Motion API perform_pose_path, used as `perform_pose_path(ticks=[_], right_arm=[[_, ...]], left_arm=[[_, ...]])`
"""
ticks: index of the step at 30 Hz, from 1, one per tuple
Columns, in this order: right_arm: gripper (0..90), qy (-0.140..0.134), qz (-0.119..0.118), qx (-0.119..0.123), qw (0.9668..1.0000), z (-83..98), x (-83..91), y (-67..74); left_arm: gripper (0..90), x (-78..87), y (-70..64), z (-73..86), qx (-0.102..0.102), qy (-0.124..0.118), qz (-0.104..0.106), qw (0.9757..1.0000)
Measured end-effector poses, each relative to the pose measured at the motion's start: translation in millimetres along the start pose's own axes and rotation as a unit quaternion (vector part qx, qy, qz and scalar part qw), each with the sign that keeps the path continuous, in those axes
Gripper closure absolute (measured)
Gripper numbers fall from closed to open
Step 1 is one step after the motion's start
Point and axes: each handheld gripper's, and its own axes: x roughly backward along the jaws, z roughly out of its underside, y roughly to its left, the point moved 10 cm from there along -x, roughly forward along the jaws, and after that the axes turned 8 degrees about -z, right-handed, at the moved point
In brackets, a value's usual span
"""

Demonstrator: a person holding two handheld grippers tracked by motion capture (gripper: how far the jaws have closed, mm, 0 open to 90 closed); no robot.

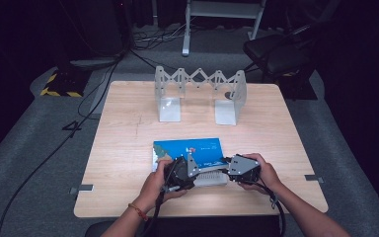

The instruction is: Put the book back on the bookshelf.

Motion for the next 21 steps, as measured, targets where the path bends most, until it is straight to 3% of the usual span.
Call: perform_pose_path(ticks=[5,8,10,12,14,16,17,18,21], right_arm=[[64.0,-0.023,-0.006,-0.003,0.9997,-3.2,-1.1,-1.3],[58.0,-0.079,-0.031,-0.018,0.9962,-1.7,-3.3,-5.8],[52.7,-0.088,-0.052,-0.036,0.9941,4.6,-8.1,-12.4],[55.9,-0.102,-0.074,-0.042,0.9911,4.8,-9.9,-18.5],[60.7,-0.108,-0.077,-0.014,0.9911,1.5,-8.6,-20.2],[64.1,-0.095,-0.083,0.015,0.9919,0.3,-8.3,-17.4],[65.1,-0.090,-0.089,0.027,0.9916,-0.7,-8.0,-15.4],[65.7,-0.088,-0.089,0.030,0.9917,-1.7,-7.5,-14.2],[66.8,-0.077,-0.078,0.033,0.9934,-6.1,-5.9,-6.8]], left_arm=[[65.6,2.6,2.3,1.3,-0.033,-0.019,-0.005,0.9993],[67.9,2.4,3.3,3.5,-0.038,-0.024,0.009,0.9989],[68.3,3.4,4.8,3.7,-0.033,-0.031,0.014,0.9989],[68.6,4.6,7.8,2.8,-0.023,-0.038,0.027,0.9986],[67.6,5.0,8.9,2.5,-0.006,-0.035,0.042,0.9985],[65.4,6.2,7.8,3.3,-0.008,-0.032,0.044,0.9985],[63.1,6.1,7.7,3.8,0.003,-0.029,0.045,0.9986],[58.8,5.7,8.0,5.4,0.018,-0.021,0.047,0.9985],[50.5,2.5,8.8,10.8,0.022,0.003,0.035,0.9991]])
